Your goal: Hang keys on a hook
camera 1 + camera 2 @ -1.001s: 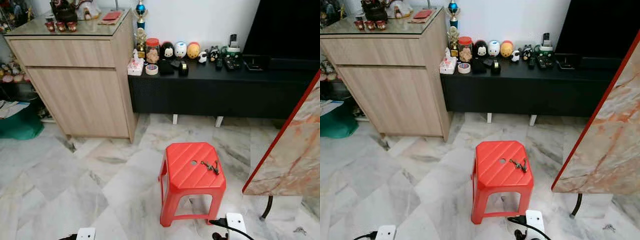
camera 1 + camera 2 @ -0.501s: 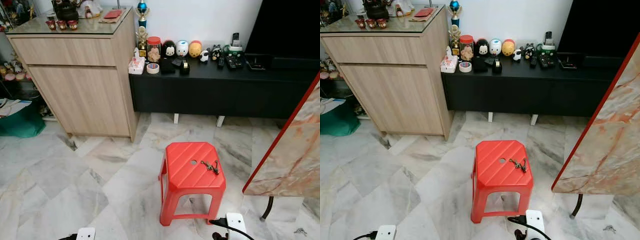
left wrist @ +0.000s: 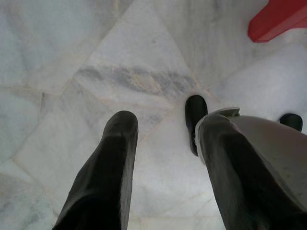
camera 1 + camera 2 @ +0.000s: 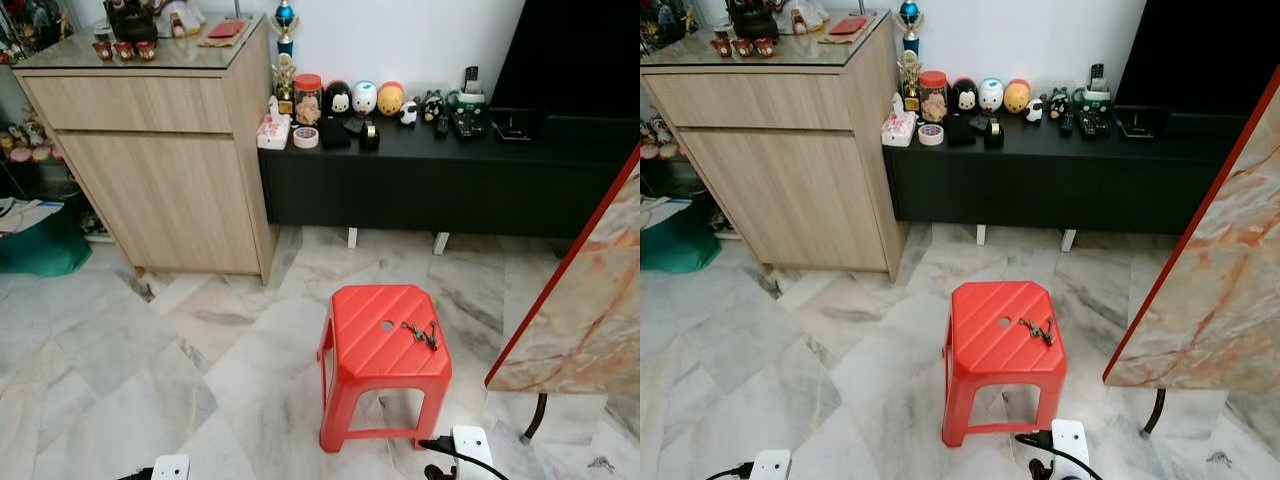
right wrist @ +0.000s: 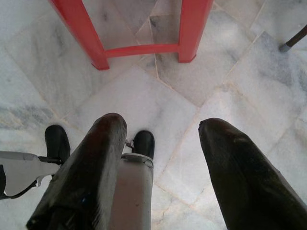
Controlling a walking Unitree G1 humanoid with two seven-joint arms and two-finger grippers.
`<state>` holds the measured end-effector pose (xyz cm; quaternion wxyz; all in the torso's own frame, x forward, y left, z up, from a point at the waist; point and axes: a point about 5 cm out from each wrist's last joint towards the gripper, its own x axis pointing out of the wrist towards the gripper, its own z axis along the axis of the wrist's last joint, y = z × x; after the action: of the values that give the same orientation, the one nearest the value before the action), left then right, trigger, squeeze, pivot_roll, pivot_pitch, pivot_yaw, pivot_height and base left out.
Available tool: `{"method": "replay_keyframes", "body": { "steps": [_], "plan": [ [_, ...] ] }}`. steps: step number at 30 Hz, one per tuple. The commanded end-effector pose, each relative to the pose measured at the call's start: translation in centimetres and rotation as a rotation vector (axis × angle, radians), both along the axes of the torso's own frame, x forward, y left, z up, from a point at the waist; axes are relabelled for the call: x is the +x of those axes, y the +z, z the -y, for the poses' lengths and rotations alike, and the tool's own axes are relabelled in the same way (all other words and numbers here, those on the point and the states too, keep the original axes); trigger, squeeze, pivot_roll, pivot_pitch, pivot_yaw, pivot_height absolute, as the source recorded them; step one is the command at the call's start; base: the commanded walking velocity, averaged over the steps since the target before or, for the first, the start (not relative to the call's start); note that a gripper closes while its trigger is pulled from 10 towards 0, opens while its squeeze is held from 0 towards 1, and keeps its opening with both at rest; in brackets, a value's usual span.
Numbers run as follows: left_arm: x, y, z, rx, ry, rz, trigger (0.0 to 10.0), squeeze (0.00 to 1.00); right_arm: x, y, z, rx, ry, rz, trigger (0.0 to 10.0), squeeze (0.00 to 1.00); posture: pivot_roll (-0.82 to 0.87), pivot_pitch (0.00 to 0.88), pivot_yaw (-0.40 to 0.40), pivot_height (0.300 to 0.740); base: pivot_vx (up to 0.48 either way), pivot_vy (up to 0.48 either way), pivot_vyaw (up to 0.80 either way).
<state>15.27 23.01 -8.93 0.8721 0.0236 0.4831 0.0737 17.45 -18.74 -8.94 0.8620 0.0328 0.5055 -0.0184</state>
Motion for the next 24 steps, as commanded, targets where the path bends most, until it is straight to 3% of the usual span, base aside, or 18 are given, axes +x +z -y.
{"method": "replay_keyframes", "body": {
  "steps": [1,24],
  "plan": [
    [0.12,0.07,-0.1,0.0,0.005,0.003,10.0,0.0,0.3,0.15,0.07,0.002,-0.004,0.014,10.0,0.0,0.03,0.0,-0.02,0.74,0.266,0.0,0.0],
    [0.35,0.14,0.0,-0.001,0.007,0.014,10.0,0.0,0.38,0.19,0.06,0.009,-0.008,0.02,10.0,0.0,0.03,0.0,-0.021,0.74,0.281,0.0,0.0]
  ]
}}
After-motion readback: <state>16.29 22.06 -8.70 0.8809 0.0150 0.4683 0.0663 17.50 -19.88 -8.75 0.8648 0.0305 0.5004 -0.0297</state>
